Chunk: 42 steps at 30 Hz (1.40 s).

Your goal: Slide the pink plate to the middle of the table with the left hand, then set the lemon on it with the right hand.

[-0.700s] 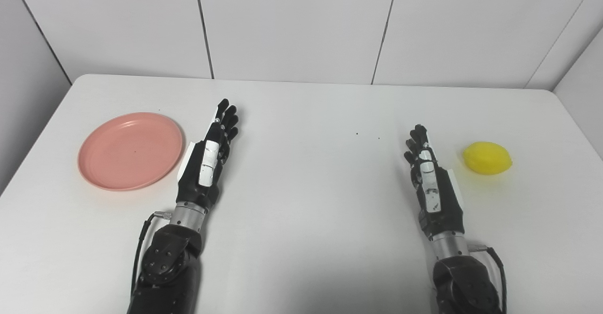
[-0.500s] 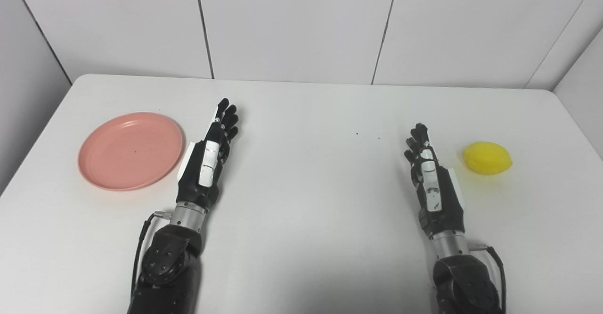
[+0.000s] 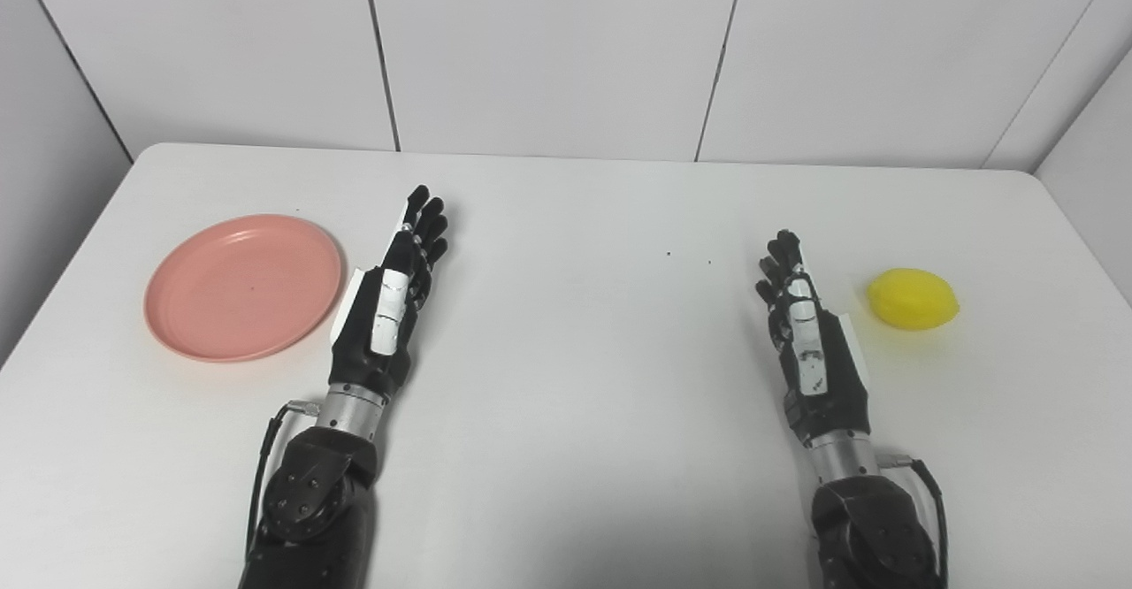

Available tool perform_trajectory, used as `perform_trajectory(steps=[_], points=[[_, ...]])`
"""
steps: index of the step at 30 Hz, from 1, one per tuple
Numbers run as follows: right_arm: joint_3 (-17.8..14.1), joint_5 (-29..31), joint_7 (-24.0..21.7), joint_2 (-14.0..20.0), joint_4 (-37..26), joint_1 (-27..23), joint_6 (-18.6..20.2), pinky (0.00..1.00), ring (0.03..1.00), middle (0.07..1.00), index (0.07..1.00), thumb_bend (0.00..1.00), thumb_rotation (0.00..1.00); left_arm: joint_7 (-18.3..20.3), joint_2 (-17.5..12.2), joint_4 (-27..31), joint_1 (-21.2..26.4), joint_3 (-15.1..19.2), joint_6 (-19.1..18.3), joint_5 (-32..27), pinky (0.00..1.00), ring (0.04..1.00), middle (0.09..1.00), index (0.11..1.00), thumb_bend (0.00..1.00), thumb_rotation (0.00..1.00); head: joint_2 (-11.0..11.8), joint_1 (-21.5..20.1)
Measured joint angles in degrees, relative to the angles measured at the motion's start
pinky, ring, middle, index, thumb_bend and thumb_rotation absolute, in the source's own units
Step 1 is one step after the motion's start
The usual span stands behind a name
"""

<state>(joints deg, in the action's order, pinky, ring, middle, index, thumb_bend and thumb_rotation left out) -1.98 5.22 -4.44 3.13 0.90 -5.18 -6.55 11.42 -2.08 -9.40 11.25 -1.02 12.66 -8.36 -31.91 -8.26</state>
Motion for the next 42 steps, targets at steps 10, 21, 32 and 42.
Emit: perform_trajectory(steps=[10,21,32,42], points=[[0.0,0.0,-0.1,0.1,0.4,-0.4,-0.1,1.0,1.0,1.0,1.0,0.5,1.0,0.0,0.0,0.0,0.0,0.0,0.1,0.0,1.0,1.0,1.0,1.0,0.77,1.0,0.1,0.2],[-0.4,2.5,-2.6,1.8,0.6,-0.1,-0.2,1.0,1.0,1.0,1.0,0.54,1.0,0.0,0.4,-0.1,0.0,-1.0,1.9,1.6,1.0,1.0,1.0,1.0,0.75,1.0,4.7,15.3],[-2.2,2.7,-2.8,4.7,1.2,0.0,-2.7,1.0,1.0,1.0,1.0,0.49,1.0,-1.0,0.8,4.8,-1.7,-0.8,-5.4,1.0,1.0,1.0,1.0,1.0,0.8,1.0,9.4,26.6],[-1.9,2.2,-3.3,5.1,-0.5,1.3,-1.9,1.0,1.0,1.0,1.0,0.62,1.0,0.3,-5.2,7.1,-1.1,2.2,-9.3,-1.4,1.0,1.0,1.0,1.0,0.84,1.0,11.5,29.3]])
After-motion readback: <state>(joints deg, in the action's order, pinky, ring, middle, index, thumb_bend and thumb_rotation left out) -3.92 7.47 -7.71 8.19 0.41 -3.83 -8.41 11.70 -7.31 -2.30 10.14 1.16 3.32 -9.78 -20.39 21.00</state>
